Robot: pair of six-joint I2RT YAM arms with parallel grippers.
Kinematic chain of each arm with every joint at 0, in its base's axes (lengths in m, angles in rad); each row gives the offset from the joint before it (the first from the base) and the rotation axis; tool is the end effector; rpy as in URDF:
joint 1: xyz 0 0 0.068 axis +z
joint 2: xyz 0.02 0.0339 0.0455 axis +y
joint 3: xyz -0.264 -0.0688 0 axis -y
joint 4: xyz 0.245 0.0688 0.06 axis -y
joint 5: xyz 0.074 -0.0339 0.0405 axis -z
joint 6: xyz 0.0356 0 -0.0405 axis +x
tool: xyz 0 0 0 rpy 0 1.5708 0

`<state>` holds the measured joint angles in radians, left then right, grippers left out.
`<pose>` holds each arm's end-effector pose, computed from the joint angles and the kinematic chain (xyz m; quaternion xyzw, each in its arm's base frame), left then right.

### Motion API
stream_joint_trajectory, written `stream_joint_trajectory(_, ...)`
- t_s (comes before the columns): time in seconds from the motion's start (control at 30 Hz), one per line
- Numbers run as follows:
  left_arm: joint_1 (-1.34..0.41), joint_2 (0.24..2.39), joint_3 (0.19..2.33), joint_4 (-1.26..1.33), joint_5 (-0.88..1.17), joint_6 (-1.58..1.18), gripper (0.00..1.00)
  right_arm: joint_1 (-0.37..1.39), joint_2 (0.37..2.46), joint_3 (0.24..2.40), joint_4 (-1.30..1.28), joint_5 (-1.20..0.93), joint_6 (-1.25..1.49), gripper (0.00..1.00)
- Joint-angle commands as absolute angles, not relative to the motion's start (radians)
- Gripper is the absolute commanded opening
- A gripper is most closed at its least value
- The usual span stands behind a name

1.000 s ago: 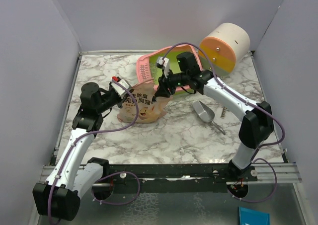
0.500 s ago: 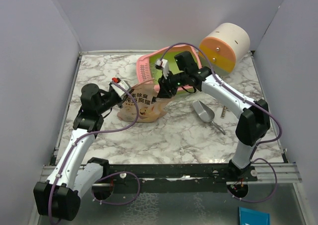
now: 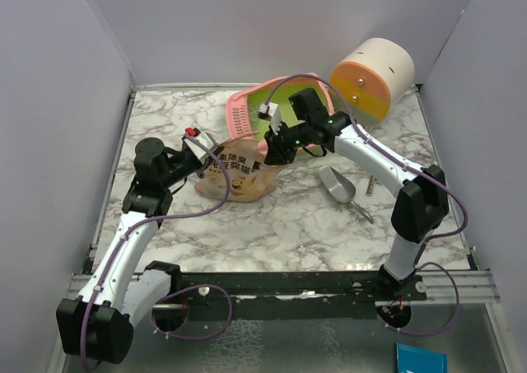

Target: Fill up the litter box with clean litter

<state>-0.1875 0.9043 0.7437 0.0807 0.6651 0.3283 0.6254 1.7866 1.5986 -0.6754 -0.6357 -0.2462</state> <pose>0.2021 -0.0607 0.3329 0.3913 0.6151 -0.1942 0.6564 0.3080 0.2485 0.3065 -0.4743 0.7621 0.3499 0.2679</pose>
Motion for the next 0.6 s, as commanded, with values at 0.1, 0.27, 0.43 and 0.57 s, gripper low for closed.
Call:
stream_joint_trajectory(0.1, -0.19, 0.809, 0.777, 0.417, 0.711, 0.325, 0.0, 0.635, 1.809, 1.585, -0.562, -0.39, -0.102, 0.01)
stream_joint_trajectory(0.27, -0.19, 0.771, 0.736, 0.417, 0.7, 0.327, 0.0, 0.635, 1.681, 1.462, -0.292, -0.287, 0.095, 0.01)
stream_joint_trajectory(0.43, -0.19, 0.734, 0.687, 0.419, 0.714, 0.317, 0.0, 0.639, 1.615, 1.348, -0.086, -0.204, 0.284, 0.01)
stream_joint_trajectory(0.57, -0.19, 0.71, 0.649, 0.427, 0.729, 0.317, 0.0, 0.661, 1.607, 1.266, 0.058, -0.119, 0.407, 0.01)
